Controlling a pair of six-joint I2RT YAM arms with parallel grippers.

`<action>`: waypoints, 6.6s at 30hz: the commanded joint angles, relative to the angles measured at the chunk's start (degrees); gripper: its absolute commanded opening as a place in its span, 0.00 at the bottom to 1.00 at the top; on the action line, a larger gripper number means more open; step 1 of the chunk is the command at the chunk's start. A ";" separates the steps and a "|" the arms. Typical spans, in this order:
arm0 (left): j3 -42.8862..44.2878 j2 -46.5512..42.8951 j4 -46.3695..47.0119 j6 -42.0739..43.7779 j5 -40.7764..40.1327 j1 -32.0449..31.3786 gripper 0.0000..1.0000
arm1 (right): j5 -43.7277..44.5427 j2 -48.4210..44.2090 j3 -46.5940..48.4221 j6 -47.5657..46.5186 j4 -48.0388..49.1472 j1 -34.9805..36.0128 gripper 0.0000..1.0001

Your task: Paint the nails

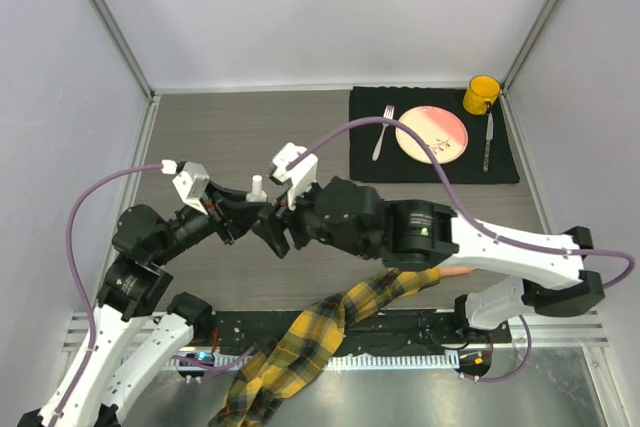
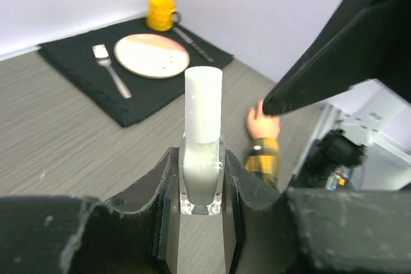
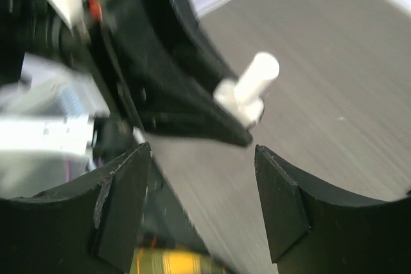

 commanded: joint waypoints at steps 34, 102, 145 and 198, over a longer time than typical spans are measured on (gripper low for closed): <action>-0.24 2.97 43.89 -33.95 31.38 -0.21 0.00 | -82.34 -5.57 -6.31 4.71 31.89 -27.76 0.55; 1.08 5.17 17.62 6.04 -13.98 -0.22 0.00 | 31.50 22.04 18.66 -3.02 2.69 7.39 0.15; -0.59 3.32 43.80 -33.07 31.73 -0.30 0.00 | -70.65 -7.25 -8.50 7.95 28.19 -21.96 0.58; 6.09 8.69 21.74 4.28 -13.45 -0.48 0.00 | 40.44 28.35 27.42 -1.09 -4.85 10.03 0.00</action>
